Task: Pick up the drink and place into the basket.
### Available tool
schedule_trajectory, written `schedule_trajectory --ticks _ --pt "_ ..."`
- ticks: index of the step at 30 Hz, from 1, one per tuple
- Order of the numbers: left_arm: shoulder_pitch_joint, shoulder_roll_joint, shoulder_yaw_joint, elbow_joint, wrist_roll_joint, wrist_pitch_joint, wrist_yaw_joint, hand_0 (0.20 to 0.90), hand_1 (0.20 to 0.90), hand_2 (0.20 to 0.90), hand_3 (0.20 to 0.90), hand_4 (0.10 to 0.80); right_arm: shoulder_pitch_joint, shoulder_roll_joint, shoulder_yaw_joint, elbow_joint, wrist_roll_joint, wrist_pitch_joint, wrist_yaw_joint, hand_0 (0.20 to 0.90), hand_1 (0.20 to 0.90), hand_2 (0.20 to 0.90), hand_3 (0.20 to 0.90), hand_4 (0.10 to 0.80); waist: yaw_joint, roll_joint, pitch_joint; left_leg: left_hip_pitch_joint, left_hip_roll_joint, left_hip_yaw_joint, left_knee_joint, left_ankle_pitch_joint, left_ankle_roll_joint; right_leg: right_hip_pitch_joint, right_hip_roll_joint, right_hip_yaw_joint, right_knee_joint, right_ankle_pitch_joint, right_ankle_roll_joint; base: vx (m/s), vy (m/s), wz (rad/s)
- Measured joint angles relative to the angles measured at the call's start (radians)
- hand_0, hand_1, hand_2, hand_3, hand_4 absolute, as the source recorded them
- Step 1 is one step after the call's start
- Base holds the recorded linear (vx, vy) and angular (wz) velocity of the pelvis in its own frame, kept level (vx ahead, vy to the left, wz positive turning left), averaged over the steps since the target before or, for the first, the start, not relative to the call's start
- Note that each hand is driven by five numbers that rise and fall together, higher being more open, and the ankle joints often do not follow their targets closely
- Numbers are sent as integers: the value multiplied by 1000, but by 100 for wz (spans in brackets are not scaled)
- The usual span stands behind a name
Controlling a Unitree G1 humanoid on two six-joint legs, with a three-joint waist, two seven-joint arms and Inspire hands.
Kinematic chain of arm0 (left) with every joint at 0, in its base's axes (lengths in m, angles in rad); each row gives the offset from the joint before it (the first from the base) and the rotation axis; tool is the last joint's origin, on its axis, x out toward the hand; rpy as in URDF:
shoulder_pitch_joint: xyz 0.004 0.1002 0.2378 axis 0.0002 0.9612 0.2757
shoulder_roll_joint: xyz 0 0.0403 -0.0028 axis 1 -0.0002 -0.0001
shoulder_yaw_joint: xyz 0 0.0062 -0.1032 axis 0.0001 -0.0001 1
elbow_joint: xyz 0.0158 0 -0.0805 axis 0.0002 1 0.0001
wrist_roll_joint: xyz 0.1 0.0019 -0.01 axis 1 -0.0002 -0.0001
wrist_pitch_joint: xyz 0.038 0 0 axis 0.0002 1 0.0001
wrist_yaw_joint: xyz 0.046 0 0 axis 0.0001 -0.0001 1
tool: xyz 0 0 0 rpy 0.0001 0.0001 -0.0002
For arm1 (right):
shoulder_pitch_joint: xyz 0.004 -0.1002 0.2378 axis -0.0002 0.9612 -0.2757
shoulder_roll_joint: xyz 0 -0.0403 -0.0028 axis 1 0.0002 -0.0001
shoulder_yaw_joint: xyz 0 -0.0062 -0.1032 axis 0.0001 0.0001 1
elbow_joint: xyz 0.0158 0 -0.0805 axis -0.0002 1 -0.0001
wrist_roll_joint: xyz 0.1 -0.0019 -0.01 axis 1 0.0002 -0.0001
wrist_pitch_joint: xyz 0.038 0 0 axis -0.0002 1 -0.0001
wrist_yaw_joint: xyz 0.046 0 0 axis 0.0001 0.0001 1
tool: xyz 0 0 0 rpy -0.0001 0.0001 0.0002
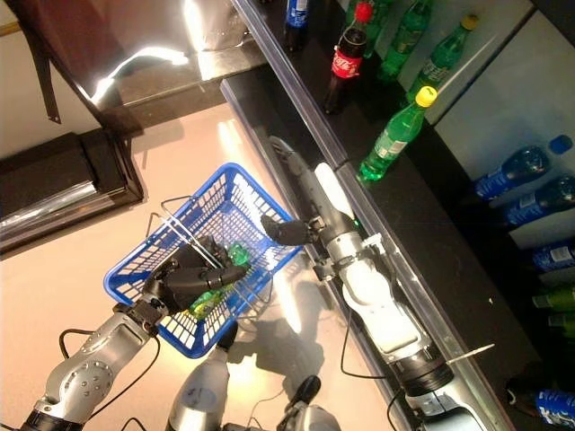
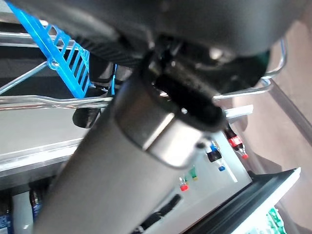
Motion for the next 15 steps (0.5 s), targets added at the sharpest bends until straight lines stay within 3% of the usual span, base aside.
schedule_trajectory --ticks 15 --pt "7 0 16 0 -11 -4 35 300 300 300 200 100 70 0 -27 -3 22 -20 -58 900 900 900 900 800 -54 2 1 2 1 18 -2 -2 3 -8 -4 7 0 2 1 -1 -5 -2"
